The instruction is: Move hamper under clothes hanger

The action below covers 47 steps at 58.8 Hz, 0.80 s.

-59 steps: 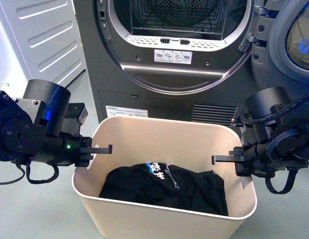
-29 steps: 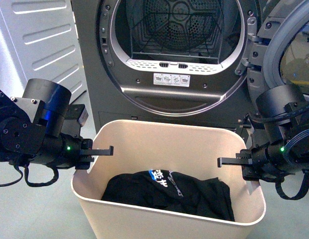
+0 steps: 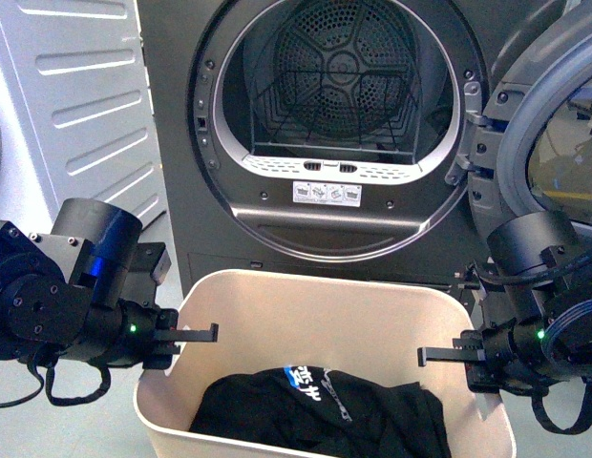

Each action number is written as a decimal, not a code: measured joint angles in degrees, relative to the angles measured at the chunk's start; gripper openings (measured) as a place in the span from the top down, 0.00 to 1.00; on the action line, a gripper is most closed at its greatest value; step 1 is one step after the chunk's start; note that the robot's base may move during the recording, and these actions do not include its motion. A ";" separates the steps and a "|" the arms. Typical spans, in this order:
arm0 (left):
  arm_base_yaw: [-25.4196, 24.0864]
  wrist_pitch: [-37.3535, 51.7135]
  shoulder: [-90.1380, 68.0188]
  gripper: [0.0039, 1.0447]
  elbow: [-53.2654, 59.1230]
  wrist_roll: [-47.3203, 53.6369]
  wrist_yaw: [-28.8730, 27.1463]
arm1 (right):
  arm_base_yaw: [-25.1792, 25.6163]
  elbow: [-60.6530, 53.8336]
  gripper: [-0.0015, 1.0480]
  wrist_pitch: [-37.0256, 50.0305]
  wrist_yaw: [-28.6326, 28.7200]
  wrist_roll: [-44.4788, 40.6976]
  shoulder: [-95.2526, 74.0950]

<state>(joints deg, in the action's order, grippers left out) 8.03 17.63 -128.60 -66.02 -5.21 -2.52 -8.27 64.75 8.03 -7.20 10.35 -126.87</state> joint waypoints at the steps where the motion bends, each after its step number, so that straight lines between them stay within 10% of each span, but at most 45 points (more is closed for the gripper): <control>1: 0.00 0.00 0.00 0.96 0.00 0.00 0.00 | 0.02 0.00 0.97 0.00 0.00 0.00 0.02; 47: 0.00 0.00 0.02 0.96 0.00 0.02 0.13 | 0.09 0.00 0.97 0.09 -0.09 0.00 0.04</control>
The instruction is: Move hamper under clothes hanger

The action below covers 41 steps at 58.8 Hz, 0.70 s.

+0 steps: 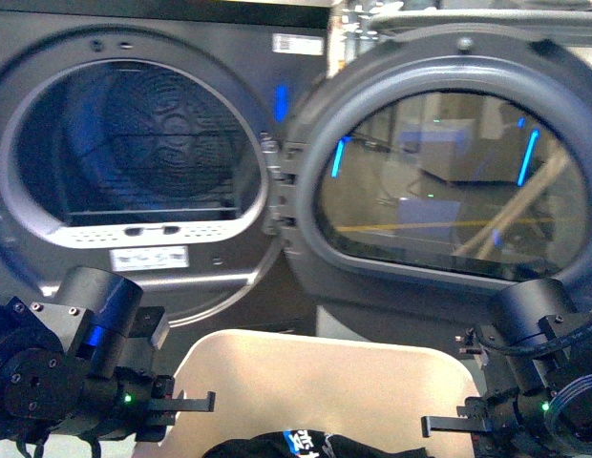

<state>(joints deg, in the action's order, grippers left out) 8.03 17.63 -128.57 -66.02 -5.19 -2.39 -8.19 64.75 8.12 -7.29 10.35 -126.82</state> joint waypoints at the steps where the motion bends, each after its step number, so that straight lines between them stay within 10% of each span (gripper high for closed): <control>1: 0.09 0.02 0.00 0.96 -0.04 0.00 0.04 | 0.09 0.00 0.97 0.00 -0.02 -0.02 0.00; 41: 0.02 0.00 0.00 0.96 -0.11 -0.04 -0.20 | 0.00 -0.07 0.97 -0.02 0.09 -0.02 0.17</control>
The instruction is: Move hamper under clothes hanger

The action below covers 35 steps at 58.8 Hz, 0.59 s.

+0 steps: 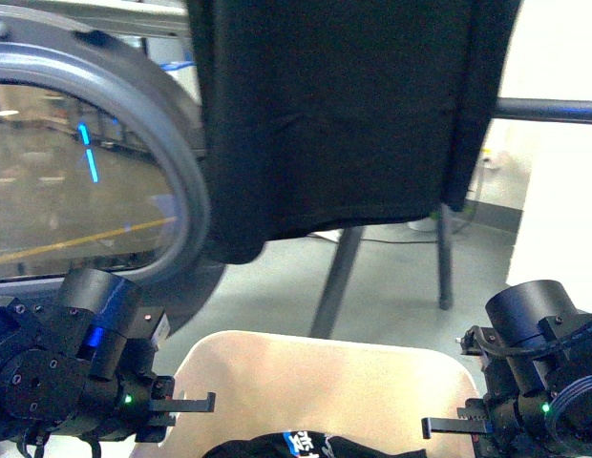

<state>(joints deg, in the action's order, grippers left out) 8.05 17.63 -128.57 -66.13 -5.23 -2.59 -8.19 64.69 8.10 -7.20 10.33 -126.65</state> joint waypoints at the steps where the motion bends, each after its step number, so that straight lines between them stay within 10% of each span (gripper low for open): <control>1: 0.00 0.00 0.00 0.96 0.00 0.00 0.02 | 0.02 0.00 0.97 0.00 0.02 0.00 0.00; 35: -0.02 0.00 0.00 0.96 -0.02 0.00 -0.02 | 0.02 0.00 0.97 0.00 0.04 -0.02 0.02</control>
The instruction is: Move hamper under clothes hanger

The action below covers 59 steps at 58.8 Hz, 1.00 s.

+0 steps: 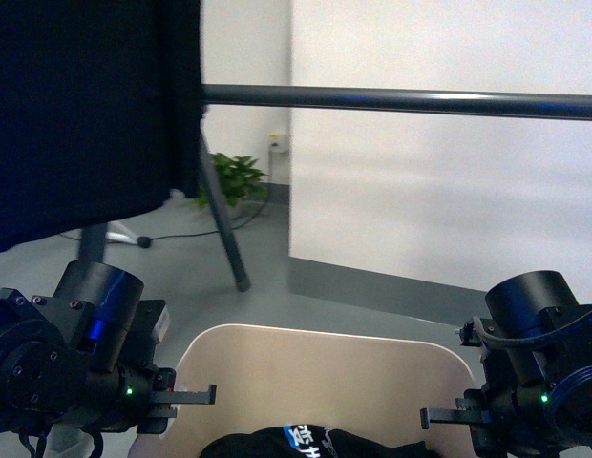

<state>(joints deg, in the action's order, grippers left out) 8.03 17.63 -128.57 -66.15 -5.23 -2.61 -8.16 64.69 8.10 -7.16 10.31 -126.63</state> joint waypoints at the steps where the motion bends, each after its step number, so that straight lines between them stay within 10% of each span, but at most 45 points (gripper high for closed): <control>1: 0.02 0.00 0.00 0.96 -0.02 0.00 0.02 | 0.00 0.00 0.97 0.00 -0.09 0.02 0.00; 59: 0.33 0.00 -0.02 0.96 0.02 -0.13 0.24 | 0.24 -0.15 0.97 0.00 -0.15 -0.11 0.00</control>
<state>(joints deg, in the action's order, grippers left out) 8.36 17.63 -128.60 -66.13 -5.37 -2.37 -7.92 64.53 8.10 -7.31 10.20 -126.63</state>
